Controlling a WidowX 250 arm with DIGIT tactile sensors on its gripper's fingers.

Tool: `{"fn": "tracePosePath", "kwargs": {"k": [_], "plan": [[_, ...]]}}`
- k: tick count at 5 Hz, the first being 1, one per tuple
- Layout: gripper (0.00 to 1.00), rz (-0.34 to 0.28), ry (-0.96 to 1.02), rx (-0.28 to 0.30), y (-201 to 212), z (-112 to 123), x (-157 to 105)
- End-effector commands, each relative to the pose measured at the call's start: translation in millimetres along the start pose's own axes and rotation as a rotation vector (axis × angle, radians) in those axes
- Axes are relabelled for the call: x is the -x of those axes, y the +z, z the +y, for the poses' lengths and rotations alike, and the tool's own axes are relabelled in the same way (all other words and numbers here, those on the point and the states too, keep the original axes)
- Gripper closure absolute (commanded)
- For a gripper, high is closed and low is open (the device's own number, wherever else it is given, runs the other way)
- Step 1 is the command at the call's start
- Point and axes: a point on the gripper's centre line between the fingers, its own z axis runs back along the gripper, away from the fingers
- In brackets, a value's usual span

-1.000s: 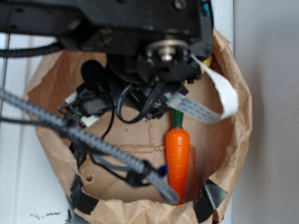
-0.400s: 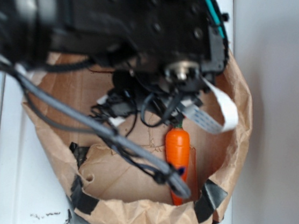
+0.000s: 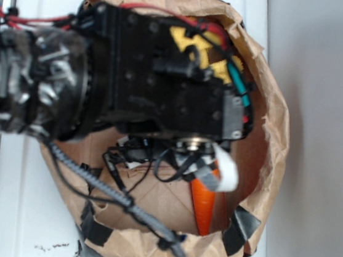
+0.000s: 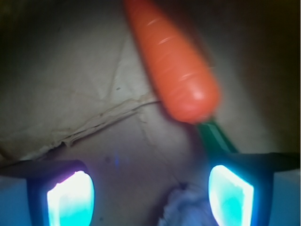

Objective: Grab the carrot.

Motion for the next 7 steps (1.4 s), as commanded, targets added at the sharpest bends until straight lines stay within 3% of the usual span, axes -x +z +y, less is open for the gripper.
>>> {"fn": "tracePosePath", "kwargs": {"k": [1, 4, 5, 6, 7], "plan": [[0.0, -0.157, 0.002, -0.065, 23.1, 7.3, -32.4], [0.0, -0.238, 0.02, -0.062, 19.8, -9.8, -46.2], [0.0, -0.23, 0.045, -0.071, 8.9, -11.2, -52.8], [0.0, -0.171, 0.106, -0.088, -8.6, -3.6, -62.6], [0.0, -0.134, 0.15, -0.062, -9.0, 8.6, -68.7]]}}
